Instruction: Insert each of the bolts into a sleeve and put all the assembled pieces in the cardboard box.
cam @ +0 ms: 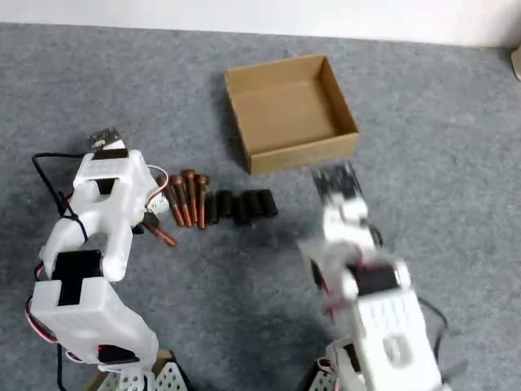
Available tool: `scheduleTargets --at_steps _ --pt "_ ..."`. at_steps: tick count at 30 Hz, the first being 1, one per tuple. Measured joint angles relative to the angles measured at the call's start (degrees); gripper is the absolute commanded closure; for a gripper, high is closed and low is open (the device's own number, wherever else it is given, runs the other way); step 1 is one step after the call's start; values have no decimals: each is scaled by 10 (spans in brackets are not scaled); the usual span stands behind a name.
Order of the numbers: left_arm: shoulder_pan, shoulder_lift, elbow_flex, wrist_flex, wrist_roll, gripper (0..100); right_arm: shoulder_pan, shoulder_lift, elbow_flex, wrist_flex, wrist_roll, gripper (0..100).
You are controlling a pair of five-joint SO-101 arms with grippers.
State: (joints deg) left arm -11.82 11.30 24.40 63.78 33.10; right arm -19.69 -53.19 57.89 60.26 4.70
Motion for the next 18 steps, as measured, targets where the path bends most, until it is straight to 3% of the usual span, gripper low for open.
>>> scheduleTargets --at_steps 9,18 --pt "0 0 0 -3 0 852 -84 460 -345 -4 -28 659" --pt "0 0 0 -3 0 852 -156 543 -374 -57 -131 659"
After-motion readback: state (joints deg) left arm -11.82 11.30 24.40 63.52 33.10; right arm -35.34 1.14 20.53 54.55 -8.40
